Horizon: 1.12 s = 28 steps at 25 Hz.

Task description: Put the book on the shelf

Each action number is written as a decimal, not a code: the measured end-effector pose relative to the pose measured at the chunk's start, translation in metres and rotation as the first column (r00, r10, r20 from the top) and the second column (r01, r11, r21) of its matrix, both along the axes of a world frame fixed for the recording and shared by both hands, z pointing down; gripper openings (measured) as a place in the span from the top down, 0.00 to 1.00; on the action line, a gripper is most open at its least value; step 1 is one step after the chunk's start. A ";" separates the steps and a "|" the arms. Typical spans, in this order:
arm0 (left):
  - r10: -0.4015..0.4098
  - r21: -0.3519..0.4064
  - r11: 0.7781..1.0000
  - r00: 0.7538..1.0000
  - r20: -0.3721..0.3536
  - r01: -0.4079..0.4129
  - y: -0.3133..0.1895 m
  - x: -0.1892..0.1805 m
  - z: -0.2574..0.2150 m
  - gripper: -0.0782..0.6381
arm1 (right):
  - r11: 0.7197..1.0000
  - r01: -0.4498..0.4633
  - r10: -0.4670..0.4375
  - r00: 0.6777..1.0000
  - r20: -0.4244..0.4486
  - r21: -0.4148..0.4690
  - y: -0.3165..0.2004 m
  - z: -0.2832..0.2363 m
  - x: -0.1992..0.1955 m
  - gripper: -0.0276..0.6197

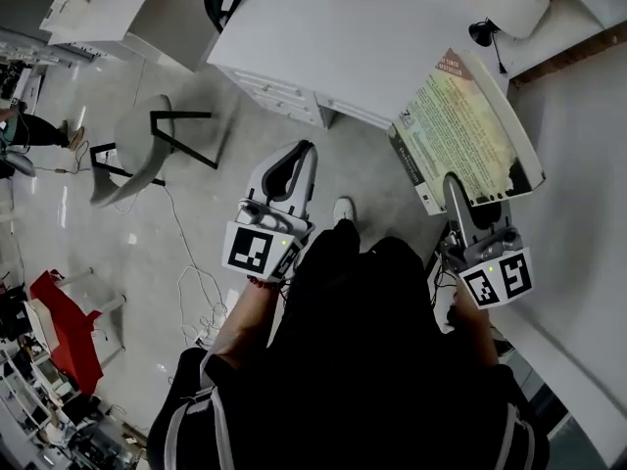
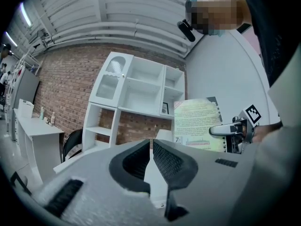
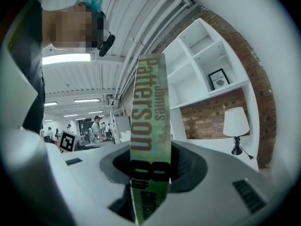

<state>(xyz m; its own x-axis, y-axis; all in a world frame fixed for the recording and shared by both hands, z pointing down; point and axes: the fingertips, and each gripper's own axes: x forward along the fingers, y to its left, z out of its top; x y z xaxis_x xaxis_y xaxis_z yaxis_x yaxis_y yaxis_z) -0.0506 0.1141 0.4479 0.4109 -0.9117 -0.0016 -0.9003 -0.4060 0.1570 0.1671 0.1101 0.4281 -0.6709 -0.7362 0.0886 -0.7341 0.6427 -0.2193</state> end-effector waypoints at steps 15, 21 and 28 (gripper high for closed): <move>0.006 0.017 1.000 0.999 0.033 -0.006 -0.003 -0.007 -0.009 0.84 | 0.999 -0.020 0.021 0.999 0.039 -0.027 0.001 0.014 0.000 0.71; 0.024 0.037 0.999 0.999 0.049 -0.026 -0.014 -0.002 -0.016 0.84 | 1.000 0.000 0.002 0.999 0.049 -0.028 -0.013 0.017 -0.004 0.71; 0.016 0.034 0.999 0.999 0.048 -0.018 -0.040 -0.011 -0.016 0.84 | 0.999 0.017 -0.015 0.999 0.049 -0.037 -0.041 0.017 -0.018 0.71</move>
